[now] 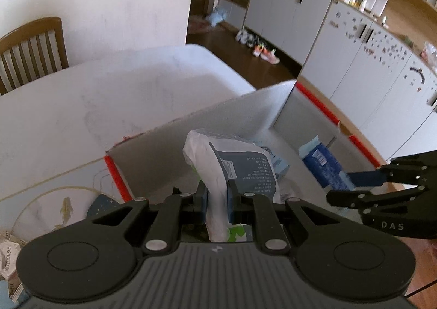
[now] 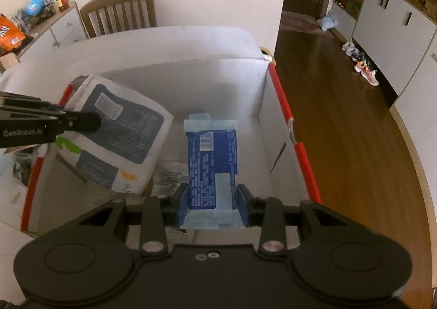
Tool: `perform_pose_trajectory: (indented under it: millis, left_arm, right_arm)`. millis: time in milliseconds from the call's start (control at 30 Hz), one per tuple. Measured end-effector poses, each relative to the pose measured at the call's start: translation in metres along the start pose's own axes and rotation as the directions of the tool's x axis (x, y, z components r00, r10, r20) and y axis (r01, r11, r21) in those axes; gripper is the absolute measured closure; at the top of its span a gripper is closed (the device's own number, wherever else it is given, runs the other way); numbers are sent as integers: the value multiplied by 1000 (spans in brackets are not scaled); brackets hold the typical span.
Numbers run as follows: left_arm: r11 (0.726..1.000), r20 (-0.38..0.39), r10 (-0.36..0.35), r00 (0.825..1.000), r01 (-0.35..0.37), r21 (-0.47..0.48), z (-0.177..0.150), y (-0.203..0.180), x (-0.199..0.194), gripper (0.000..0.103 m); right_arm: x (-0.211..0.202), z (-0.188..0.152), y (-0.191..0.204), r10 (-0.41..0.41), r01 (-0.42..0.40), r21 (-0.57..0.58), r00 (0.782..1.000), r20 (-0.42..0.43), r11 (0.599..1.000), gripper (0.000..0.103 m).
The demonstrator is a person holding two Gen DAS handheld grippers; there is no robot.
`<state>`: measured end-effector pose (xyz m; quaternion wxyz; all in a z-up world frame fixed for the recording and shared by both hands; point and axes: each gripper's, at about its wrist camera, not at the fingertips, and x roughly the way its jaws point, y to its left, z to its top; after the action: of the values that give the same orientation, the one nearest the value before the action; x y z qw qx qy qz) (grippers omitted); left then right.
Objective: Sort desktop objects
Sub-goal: 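Carry the tissue pack and biscuit packet over the shoebox with both grippers, then lower the tissue pack and biscuit packet into the shoebox, opening both grippers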
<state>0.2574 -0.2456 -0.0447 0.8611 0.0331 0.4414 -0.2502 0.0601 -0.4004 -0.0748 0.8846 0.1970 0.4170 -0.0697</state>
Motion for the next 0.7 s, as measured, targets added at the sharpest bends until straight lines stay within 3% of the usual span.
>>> perform_pose_trajectory:
  millis: [700]
  left_arm:
    - [993,-129,74,989,-60,103,10,-11,36,91]
  right_arm:
    - [39,-5,4,-18,15,-26,993,-117,1000,67]
